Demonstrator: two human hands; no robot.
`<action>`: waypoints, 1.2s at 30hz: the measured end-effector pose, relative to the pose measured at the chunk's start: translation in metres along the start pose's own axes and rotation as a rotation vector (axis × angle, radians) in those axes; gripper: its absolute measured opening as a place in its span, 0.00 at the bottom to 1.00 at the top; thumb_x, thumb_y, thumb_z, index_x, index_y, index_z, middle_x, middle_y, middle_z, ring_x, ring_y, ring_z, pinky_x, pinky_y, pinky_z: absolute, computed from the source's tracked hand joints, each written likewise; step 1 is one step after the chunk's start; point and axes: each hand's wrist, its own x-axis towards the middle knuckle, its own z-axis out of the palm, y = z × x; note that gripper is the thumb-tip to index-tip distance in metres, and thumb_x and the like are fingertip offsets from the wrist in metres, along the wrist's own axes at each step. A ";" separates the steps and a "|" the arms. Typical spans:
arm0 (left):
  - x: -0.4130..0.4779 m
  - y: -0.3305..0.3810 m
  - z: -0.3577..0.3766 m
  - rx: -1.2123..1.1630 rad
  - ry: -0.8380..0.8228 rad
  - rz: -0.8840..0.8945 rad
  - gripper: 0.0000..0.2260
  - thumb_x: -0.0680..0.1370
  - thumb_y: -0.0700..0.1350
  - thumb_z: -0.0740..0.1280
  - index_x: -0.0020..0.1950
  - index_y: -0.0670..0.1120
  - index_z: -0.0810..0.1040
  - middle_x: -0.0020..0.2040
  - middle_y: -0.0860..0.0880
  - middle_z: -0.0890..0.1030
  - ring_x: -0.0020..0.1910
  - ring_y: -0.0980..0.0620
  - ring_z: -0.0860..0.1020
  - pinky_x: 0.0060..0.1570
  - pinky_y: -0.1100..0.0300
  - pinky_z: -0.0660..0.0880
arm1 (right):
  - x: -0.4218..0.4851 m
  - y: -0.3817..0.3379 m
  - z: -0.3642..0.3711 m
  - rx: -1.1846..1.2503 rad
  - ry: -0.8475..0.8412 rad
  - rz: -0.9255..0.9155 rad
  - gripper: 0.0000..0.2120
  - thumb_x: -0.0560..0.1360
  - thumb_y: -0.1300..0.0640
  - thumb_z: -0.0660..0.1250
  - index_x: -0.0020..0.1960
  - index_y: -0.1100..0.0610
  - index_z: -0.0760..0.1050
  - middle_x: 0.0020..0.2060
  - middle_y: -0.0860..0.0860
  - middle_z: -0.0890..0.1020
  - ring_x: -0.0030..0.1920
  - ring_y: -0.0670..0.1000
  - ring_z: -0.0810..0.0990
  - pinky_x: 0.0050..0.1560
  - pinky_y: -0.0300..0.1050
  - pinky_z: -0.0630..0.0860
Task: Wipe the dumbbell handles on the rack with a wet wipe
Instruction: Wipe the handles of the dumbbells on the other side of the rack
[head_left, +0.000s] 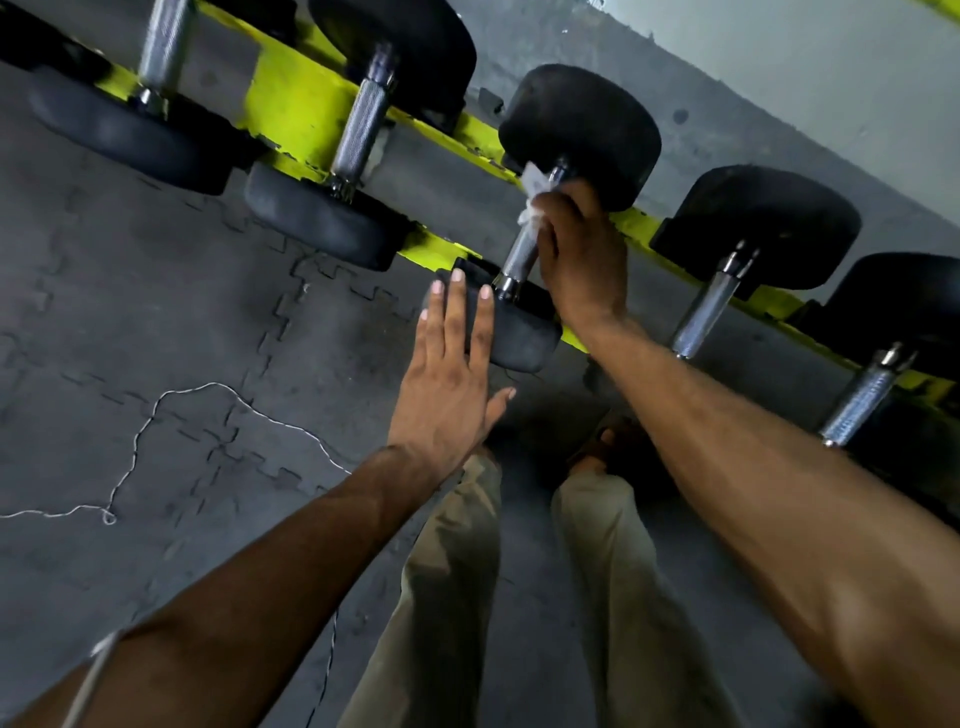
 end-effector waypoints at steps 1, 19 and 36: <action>0.000 -0.002 0.000 0.001 0.002 0.008 0.48 0.82 0.65 0.61 0.84 0.38 0.37 0.83 0.32 0.38 0.83 0.33 0.40 0.81 0.39 0.54 | 0.009 0.000 -0.001 -0.060 -0.015 -0.034 0.11 0.79 0.54 0.60 0.57 0.54 0.78 0.63 0.51 0.77 0.54 0.59 0.80 0.39 0.51 0.75; -0.006 0.069 -0.015 -0.082 0.018 0.191 0.40 0.82 0.57 0.63 0.86 0.41 0.48 0.85 0.35 0.45 0.85 0.38 0.45 0.81 0.41 0.53 | -0.043 0.072 -0.087 -0.117 -0.325 -0.147 0.11 0.78 0.52 0.62 0.57 0.52 0.79 0.54 0.53 0.79 0.48 0.60 0.82 0.42 0.53 0.78; -0.009 0.194 -0.002 0.087 -0.209 0.137 0.58 0.74 0.66 0.71 0.84 0.40 0.35 0.82 0.32 0.35 0.83 0.33 0.39 0.80 0.40 0.59 | -0.062 0.127 -0.134 -0.400 -0.692 -0.424 0.09 0.79 0.53 0.62 0.54 0.52 0.79 0.49 0.54 0.84 0.50 0.61 0.84 0.39 0.48 0.72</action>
